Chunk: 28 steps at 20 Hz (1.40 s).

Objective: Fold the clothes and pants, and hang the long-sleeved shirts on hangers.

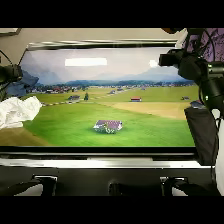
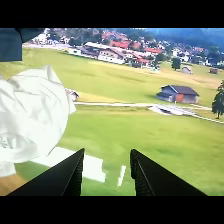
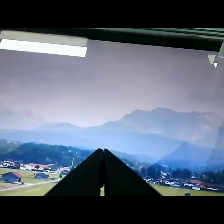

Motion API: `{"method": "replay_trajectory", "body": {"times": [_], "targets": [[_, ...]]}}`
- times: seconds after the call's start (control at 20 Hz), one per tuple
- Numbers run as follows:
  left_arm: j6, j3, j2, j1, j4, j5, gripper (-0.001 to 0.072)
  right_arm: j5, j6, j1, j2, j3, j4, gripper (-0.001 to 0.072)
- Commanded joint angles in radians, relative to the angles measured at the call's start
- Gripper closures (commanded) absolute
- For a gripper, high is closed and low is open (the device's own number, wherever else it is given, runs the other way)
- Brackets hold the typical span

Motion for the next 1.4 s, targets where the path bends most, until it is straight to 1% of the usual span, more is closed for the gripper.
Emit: {"method": "replay_trajectory", "body": {"times": [0.0,0.95,1.15,1.35], "targets": [[0.002,-0.002,-0.002,-0.001,0.0,0.0,0.0364,0.0,0.0,0.001,0.0,0.001,0.001,0.0678],[0.002,-0.002,-0.002,-0.001,0.0,0.001,0.0364,0.005,0.0,0.001,0.0,0.001,0.001,0.0678],[0.002,-0.002,-0.006,-0.001,-0.003,0.148,0.0364,0.005,0.001,0.001,0.0,0.001,0.002,0.0678],[0.002,-0.002,-0.006,-0.001,-0.004,0.238,0.0364,0.006,0.0,0.001,0.0,0.001,0.002,0.0678]]}}
